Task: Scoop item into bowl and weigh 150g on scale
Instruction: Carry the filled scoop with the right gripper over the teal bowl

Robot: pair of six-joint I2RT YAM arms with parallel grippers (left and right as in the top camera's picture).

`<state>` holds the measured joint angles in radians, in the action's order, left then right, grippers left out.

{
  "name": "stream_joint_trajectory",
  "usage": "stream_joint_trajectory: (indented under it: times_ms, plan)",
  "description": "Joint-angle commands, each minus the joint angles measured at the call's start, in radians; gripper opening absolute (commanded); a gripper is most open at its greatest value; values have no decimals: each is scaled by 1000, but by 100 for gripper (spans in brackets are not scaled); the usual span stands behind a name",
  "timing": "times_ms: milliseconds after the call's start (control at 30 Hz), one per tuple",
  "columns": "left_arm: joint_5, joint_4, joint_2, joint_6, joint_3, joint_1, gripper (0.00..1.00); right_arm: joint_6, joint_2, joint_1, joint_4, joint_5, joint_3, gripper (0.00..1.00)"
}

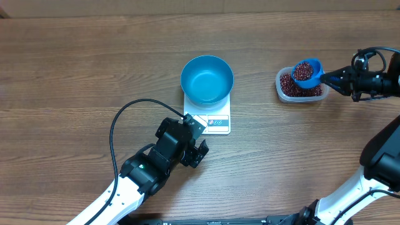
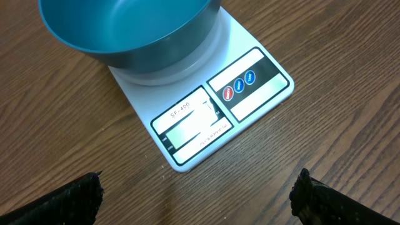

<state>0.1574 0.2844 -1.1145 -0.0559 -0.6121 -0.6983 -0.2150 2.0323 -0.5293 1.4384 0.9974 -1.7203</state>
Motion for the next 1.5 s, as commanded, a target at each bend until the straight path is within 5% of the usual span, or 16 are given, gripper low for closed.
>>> stream_joint_trajectory:
  times_ms: [0, 1067, 1467]
  plan:
    - [-1, -1, 10, -11, 7, 4, 99, -36, 3, 8, 8, 125, -3, 4]
    - [-1, -1, 10, -11, 7, 4, 100, 64, -175, 380, 71, 122, -227, 4]
    - [-1, -1, 10, -11, 7, 4, 100, 284, -175, 613, -88, -83, -227, 4]
